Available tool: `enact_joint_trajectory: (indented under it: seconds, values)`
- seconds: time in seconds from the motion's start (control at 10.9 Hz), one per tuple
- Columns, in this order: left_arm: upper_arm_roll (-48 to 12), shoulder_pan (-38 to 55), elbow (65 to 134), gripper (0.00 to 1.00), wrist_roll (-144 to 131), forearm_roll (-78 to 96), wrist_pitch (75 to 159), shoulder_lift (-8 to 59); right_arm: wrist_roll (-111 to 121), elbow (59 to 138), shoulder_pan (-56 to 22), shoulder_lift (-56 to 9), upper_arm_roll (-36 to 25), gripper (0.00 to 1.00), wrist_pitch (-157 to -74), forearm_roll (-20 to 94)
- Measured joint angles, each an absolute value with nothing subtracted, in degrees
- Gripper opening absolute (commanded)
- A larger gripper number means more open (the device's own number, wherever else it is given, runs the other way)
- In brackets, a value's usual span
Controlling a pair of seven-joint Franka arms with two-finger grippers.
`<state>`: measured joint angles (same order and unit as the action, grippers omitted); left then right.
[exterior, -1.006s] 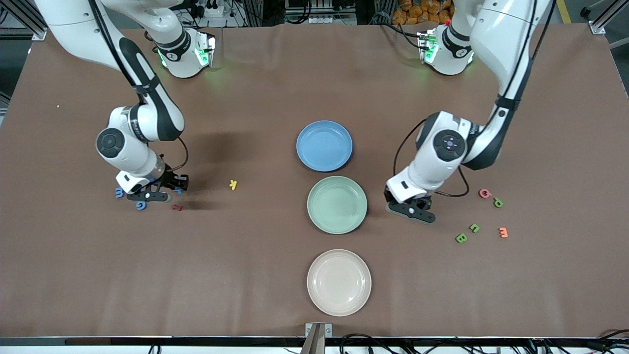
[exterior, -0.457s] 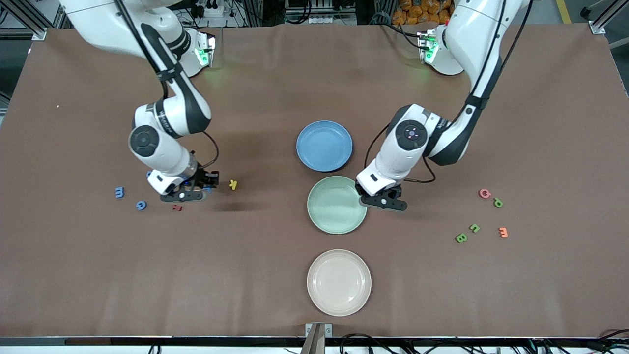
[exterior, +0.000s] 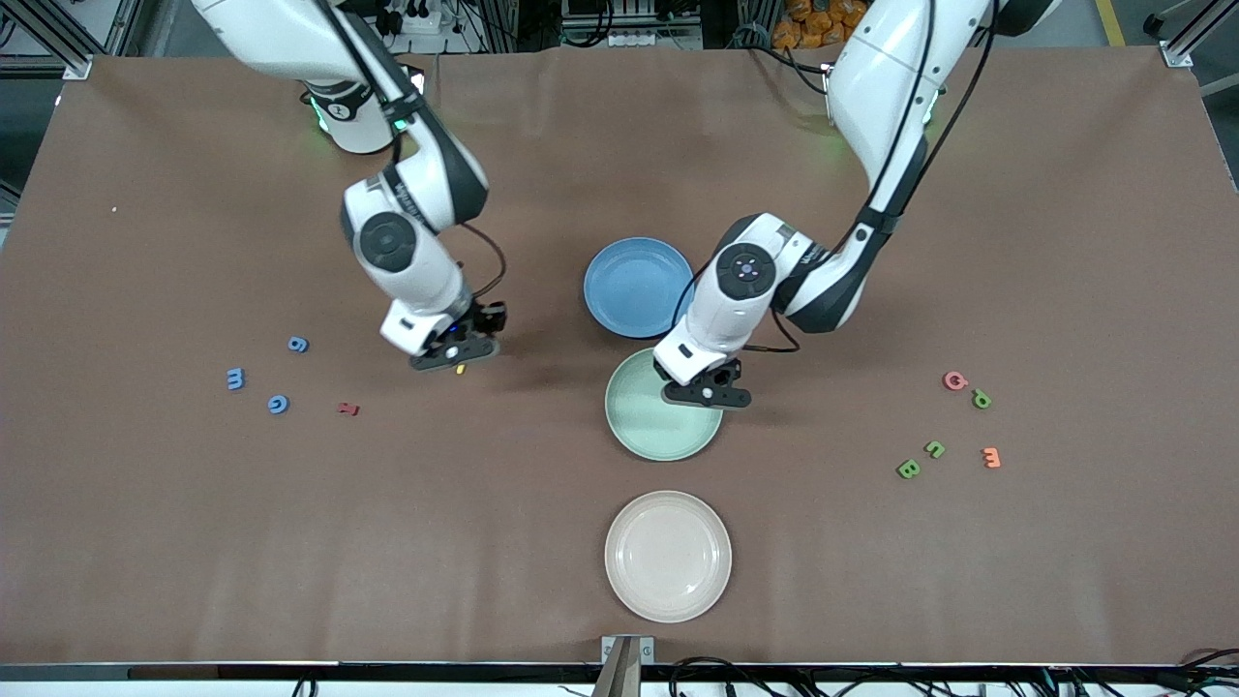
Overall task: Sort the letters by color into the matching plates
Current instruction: 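Carry the N to the green plate while the right gripper grasps the X, then drop the N into the green plate while the right gripper drops the X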
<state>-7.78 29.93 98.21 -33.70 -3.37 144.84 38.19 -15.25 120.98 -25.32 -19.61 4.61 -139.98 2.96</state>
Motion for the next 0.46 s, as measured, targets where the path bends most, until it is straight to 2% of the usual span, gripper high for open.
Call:
enact_joint_trajectory:
  seconds: [0.09, 0.18, 0.27, 0.37, 0.46]
  values:
    - [-7.8, 30.5, 97.7, 0.03, -34.3, -3.4, 144.8, 39.3, -17.0, 121.0, -27.9, -19.6, 4.6, 0.19, -140.0, 3.0]
    - [-7.8, 30.7, 97.4, 0.23, -34.7, -3.4, 144.8, 40.0, -18.6, 121.0, -29.9, -19.6, 4.6, 0.19, -140.0, 3.0]
    - [-7.7, 30.7, 97.1, 0.58, -34.8, -3.4, 144.8, 40.5, -19.9, 121.0, -31.7, -19.6, 4.6, 0.19, -140.0, 3.0]
    - [-7.7, 30.7, 96.8, 1.0, -35.6, -3.4, 144.8, 40.9, -21.2, 121.0, -33.2, -19.7, 4.6, 0.19, -140.0, 3.0]
    - [-7.7, 30.7, 96.5, 1.0, -36.5, -3.4, 144.8, 41.0, -22.7, 120.9, -34.4, -19.8, 4.6, 0.19, -140.0, 3.0]
